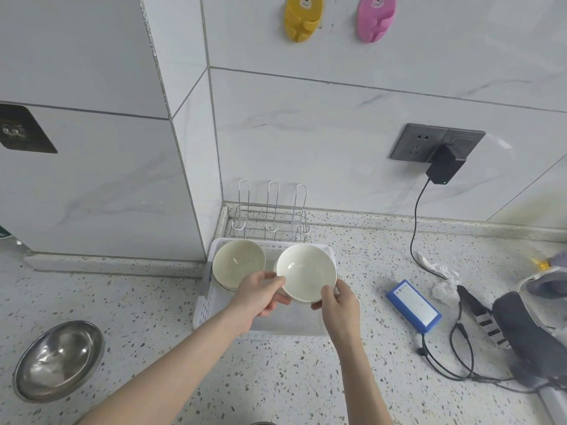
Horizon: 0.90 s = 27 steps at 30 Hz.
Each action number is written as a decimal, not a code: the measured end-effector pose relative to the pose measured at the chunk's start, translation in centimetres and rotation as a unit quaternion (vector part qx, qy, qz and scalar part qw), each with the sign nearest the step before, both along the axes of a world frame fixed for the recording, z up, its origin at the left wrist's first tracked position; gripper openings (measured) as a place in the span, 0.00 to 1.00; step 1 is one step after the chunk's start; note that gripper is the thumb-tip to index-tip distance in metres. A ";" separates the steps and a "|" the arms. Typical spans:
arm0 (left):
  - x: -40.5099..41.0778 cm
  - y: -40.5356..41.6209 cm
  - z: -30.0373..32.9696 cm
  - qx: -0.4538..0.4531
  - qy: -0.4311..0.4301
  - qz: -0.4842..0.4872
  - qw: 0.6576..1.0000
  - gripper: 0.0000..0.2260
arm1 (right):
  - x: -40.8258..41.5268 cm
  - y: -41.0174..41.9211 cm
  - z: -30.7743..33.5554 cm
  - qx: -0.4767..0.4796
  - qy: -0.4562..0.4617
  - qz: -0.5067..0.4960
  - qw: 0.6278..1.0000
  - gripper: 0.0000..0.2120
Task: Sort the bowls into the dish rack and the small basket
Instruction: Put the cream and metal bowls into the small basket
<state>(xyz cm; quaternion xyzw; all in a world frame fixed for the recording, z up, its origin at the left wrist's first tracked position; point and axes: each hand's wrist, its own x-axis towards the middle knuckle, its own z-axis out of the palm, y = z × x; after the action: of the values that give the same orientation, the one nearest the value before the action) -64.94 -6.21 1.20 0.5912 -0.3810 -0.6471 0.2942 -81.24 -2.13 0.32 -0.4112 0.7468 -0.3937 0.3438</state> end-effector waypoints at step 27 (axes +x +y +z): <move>-1.1 -0.4 -2.6 0.079 0.008 0.038 0.996 0.09 | 1.0 -2.9 -1.3 0.117 0.138 0.025 0.983 0.10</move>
<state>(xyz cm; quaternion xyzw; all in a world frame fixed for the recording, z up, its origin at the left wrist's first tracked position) -66.01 -6.60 -1.38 0.6218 -0.3035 -0.6679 0.2740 -80.21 -5.06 -1.01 -0.4369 0.8174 -0.2349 0.2930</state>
